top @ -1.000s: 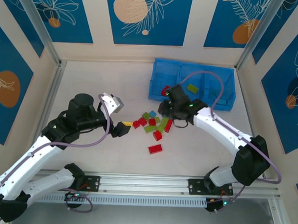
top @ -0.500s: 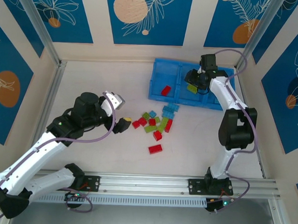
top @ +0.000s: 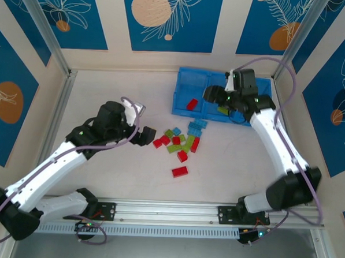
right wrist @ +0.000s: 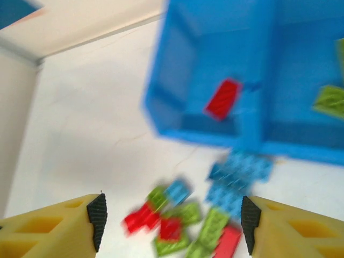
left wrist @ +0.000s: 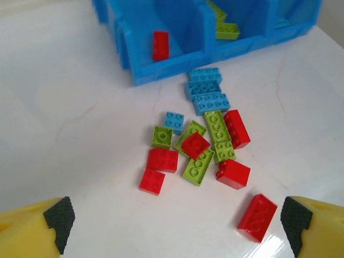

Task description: Sort the legos into containers by color

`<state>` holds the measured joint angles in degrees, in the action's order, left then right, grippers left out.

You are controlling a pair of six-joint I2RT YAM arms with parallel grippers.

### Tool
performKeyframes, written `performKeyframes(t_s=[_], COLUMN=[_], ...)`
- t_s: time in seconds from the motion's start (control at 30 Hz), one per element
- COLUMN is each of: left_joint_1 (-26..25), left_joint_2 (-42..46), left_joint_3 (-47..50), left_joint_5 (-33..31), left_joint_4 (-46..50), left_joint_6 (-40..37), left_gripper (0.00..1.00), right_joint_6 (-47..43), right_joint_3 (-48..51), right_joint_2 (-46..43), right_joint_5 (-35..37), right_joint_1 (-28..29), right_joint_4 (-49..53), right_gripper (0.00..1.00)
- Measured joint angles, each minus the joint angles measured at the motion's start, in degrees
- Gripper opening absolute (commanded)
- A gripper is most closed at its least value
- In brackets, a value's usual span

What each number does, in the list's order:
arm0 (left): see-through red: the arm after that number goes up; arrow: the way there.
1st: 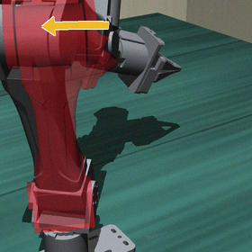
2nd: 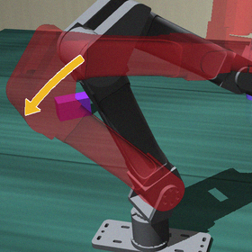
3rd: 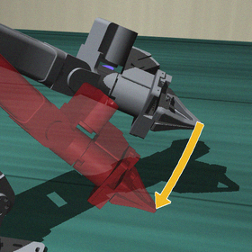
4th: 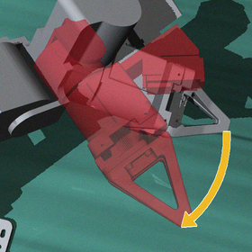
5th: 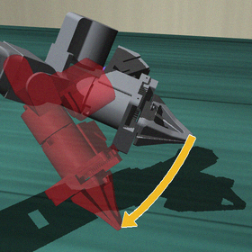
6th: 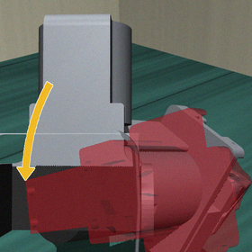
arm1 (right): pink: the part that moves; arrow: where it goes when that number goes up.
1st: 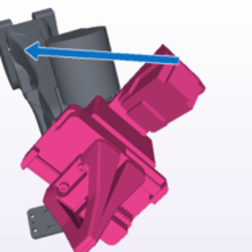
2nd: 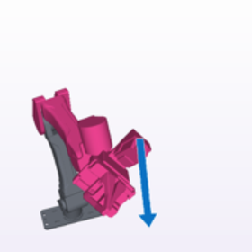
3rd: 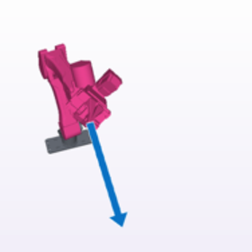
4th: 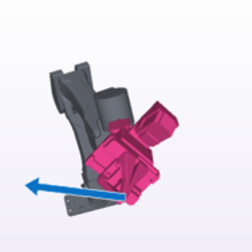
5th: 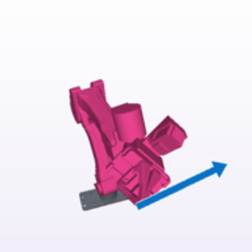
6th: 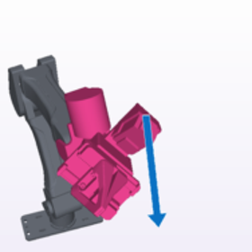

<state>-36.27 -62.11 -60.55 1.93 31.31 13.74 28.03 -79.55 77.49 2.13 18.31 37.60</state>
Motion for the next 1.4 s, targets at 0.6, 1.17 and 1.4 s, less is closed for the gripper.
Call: performKeyframes(t_s=[0.6, 1.17, 1.4], left_joint_1=[0.4, 0.5, 0.5], left_joint_2=[-32.9, -41.9, -41.8], left_joint_3=[-1.5, -4.4, -4.4], left_joint_5=[0.0, 2.0, -0.4], left_joint_4=[-1.7, -3.3, -3.8], left_joint_6=[28.8, 27.1, 25.3], left_gripper=[0.78, 0.58, 0.45], right_joint_6=[4.1, 5.0, 5.0], right_joint_3=[13.4, 13.4, 13.4], right_joint_2=[-11.6, -10.0, -8.3], right_joint_5=[2.7, 3.9, 3.9], right_joint_1=[25.0, 25.0, 25.0], right_joint_4=[8.3, 8.3, 8.4], right_gripper=[0.76, 0.76, 0.76])
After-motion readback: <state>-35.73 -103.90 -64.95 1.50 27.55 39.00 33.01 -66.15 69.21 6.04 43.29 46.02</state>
